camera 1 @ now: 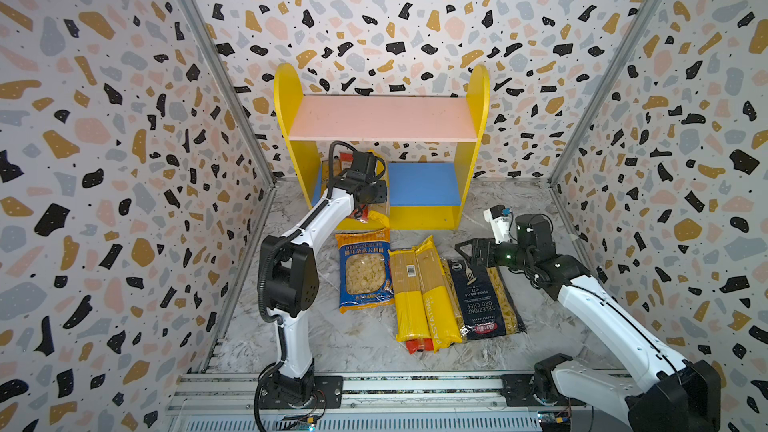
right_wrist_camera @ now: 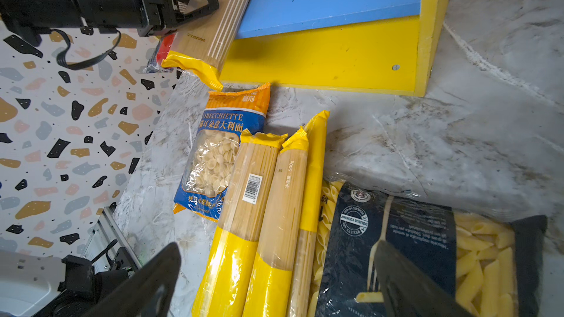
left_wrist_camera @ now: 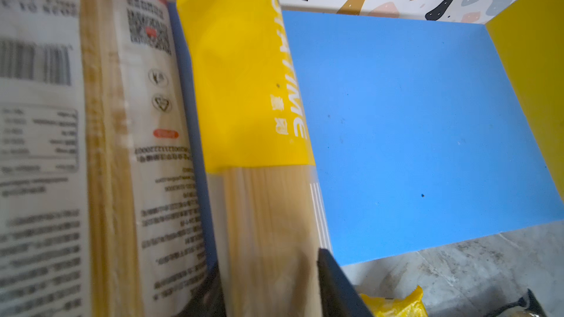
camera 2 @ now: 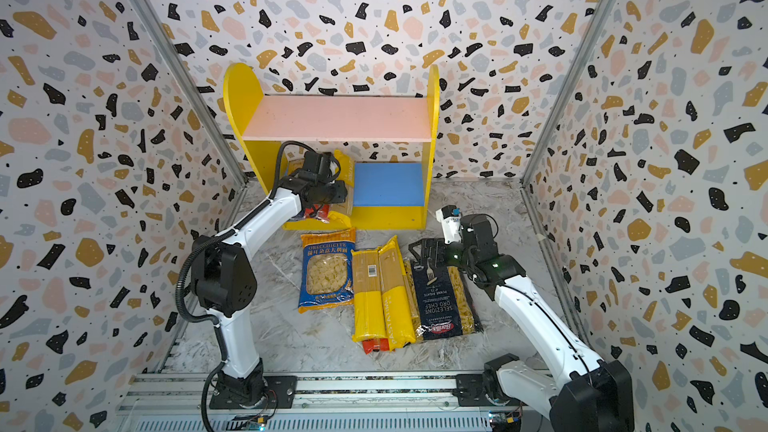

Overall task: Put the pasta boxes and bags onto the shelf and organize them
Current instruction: 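Carry the Pastatime pack to the blue shelf and stand it beside the red-topped pack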

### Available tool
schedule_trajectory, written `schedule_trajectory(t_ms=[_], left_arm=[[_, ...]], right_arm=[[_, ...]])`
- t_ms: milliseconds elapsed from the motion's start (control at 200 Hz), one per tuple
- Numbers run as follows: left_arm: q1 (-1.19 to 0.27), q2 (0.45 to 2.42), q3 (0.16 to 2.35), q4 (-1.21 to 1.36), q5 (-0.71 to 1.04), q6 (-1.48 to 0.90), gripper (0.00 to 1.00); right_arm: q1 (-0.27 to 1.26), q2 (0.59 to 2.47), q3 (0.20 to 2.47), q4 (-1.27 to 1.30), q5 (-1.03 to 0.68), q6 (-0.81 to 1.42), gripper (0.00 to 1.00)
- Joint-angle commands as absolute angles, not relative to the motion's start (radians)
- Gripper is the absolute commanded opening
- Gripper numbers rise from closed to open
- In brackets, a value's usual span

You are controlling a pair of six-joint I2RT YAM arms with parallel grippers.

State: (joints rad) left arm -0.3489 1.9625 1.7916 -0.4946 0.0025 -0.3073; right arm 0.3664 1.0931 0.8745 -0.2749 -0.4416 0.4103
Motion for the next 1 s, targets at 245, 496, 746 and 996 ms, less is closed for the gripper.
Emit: schedule_trajectory(t_ms=[245,496,746,996], left_arm=[[-0.347,1.948,1.859,-0.460,-0.011,-0.315,0.57],[-0.348,1.841,1.742,-0.431,-0.021,-0.334,0.69],[-0.348,1.704,1.598,-0.411,-0.023,-0.349,0.77],[-0.351,1.517,1.393,-0.381,0.031,-0.392,0.79]], right_arm=[[0.351,1.079,0.896,-0.262,-0.461,0.409,0.99],[0.351,1.070,0.889,-0.262,-0.468,0.407,0.99],[0.350,1.046,0.882,-0.278,-0.456,0.404,0.99],[0.351,1.015,0.855,-0.279,-0.449,0.412,0.99]])
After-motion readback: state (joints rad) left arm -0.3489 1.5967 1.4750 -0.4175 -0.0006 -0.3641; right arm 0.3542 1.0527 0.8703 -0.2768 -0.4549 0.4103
